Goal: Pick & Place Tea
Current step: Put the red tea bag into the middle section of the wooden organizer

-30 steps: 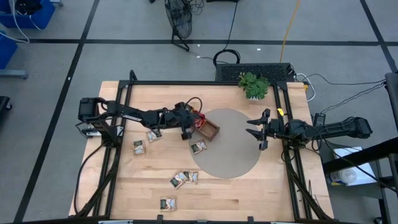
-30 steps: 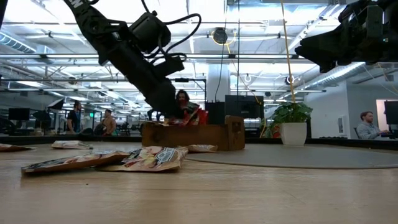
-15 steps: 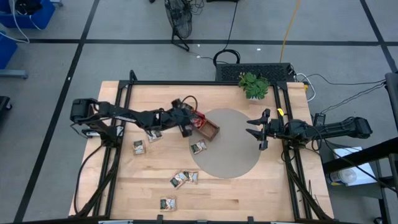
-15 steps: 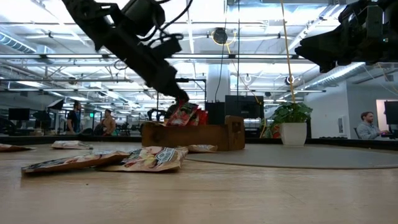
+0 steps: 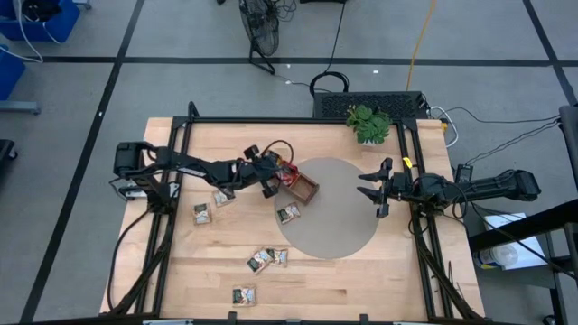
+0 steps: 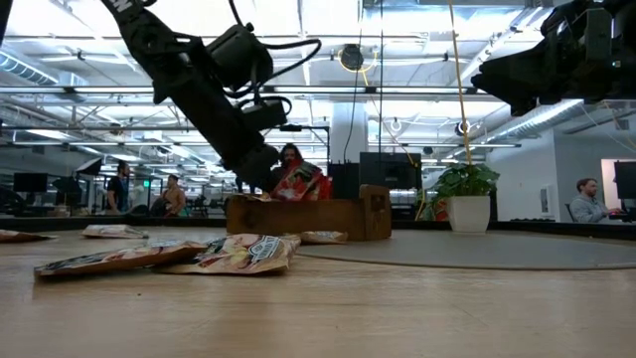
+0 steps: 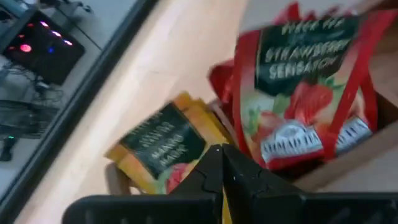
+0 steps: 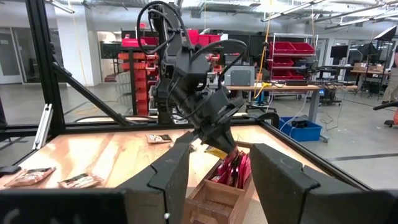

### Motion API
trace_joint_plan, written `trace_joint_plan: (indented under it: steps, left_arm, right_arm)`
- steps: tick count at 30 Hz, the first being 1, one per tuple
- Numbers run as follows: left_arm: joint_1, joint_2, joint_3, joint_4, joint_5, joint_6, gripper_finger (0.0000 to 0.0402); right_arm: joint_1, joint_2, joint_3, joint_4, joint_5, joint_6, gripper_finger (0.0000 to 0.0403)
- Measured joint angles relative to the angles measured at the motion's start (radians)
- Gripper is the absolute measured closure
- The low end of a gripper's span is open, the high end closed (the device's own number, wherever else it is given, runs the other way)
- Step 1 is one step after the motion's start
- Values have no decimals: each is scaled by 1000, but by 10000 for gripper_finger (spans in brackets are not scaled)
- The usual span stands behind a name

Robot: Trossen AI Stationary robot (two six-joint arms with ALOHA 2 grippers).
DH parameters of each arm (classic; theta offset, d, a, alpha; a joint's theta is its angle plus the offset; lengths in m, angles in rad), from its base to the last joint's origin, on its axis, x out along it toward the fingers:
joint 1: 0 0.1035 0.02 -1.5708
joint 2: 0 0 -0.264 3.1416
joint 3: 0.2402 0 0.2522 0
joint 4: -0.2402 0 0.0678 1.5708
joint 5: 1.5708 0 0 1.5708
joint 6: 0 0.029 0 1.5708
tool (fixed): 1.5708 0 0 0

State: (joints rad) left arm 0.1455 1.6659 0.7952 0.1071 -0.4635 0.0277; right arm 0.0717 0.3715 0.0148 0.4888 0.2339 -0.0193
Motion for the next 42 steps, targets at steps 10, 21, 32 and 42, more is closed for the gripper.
trace_joint_plan:
  steps: [10,21,32,42]
  left_arm:
    - [-25,-12,0,17,19,0,366]
    - [-24,-5,0,19,35,-31,388]
    - [-21,-3,0,16,122,-33,364]
    - [-21,-11,0,15,-40,34,377]
  right_arm:
    - [0,0,0,0,0,0,248]
    - [0,0,0,0,0,0,248]
    - [0,0,0,0,0,0,248]
    - [0,0,0,0,0,0,248]
